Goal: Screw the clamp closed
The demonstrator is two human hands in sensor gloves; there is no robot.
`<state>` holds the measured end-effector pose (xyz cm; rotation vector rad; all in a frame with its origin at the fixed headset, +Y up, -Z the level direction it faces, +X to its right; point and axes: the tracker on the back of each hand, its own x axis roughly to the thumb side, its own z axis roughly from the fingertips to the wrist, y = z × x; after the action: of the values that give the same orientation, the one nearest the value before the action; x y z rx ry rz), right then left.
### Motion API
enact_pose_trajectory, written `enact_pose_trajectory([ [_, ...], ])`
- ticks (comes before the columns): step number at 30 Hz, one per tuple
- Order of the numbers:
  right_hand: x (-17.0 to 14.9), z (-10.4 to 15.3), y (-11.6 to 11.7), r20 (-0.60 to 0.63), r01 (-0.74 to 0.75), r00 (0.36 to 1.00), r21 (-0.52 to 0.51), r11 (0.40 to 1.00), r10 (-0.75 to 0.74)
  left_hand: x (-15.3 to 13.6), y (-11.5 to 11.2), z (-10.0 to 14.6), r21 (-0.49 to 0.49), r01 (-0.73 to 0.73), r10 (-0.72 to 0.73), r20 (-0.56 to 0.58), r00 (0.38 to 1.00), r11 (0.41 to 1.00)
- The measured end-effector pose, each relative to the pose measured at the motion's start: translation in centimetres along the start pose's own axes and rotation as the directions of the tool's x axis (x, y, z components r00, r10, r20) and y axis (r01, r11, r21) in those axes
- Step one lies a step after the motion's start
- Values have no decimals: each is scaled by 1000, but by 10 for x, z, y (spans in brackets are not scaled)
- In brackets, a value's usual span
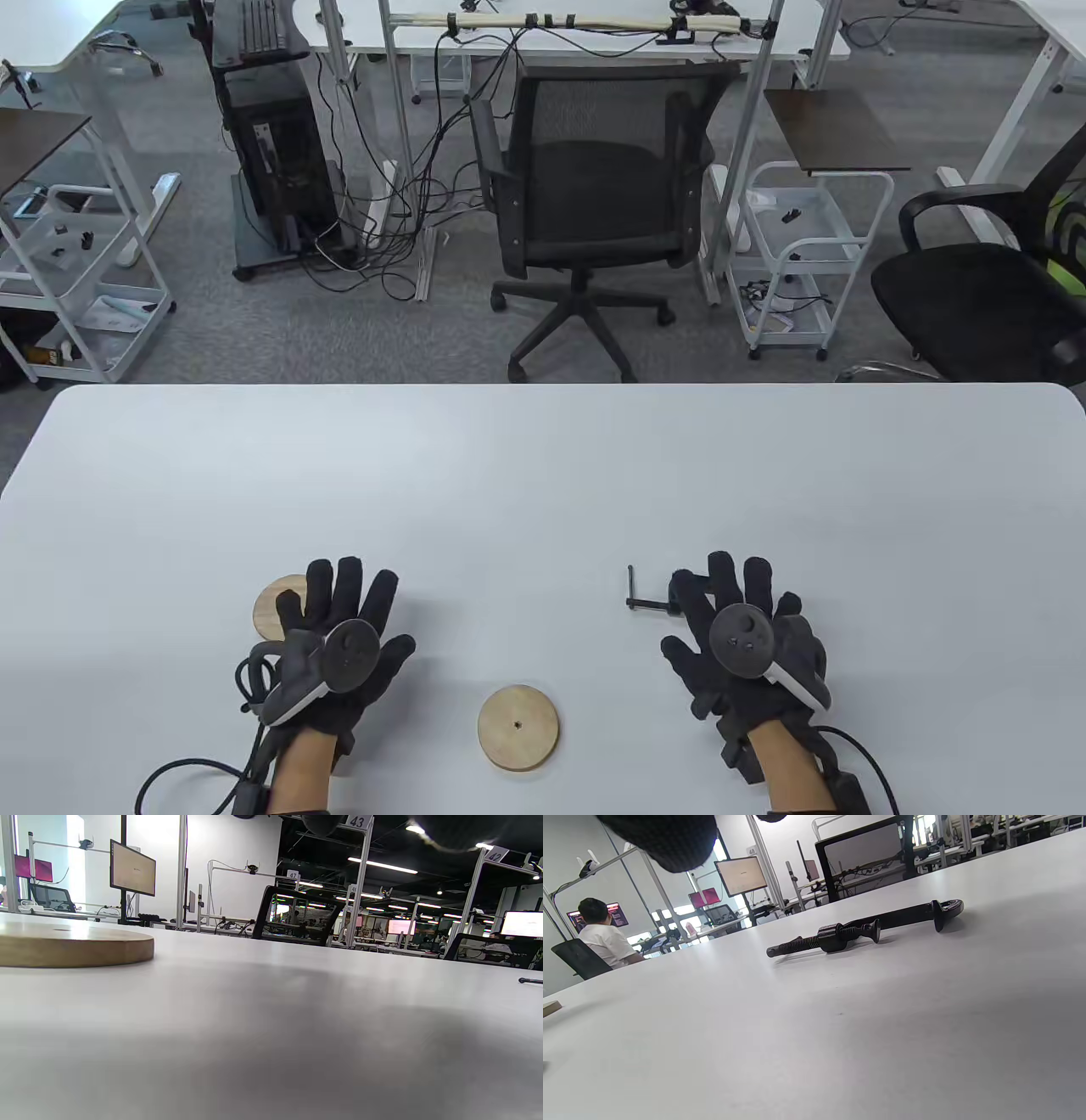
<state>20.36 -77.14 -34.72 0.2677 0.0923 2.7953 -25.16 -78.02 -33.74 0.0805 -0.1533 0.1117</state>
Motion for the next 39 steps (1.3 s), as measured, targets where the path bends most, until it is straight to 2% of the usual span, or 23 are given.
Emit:
enact_pose_trajectory([
  [17,-1,-1,-3,16,23,1000,13,1000,-23,8,-3,-1,-37,-6,6,-1,1000,999],
  [22,2,0,-4,28,34,999,6,999,-34,10,-10,-5,-109,9,-10,-10,1000,994],
  [27,4,-2,-4,40,29,999,17,999,-29,6,4,-14,-157,-15,6,-56,998,988],
  [30,4,-1,-4,42,28,999,15,999,-29,-5,17,-19,-180,19,-33,-75,997,984],
  [35,3,-1,-4,36,33,999,16,999,-34,-34,36,-25,-178,-63,36,-147,988,982],
  [39,3,0,-4,33,35,999,13,999,-36,-55,43,-30,-202,-95,53,-202,978,975],
])
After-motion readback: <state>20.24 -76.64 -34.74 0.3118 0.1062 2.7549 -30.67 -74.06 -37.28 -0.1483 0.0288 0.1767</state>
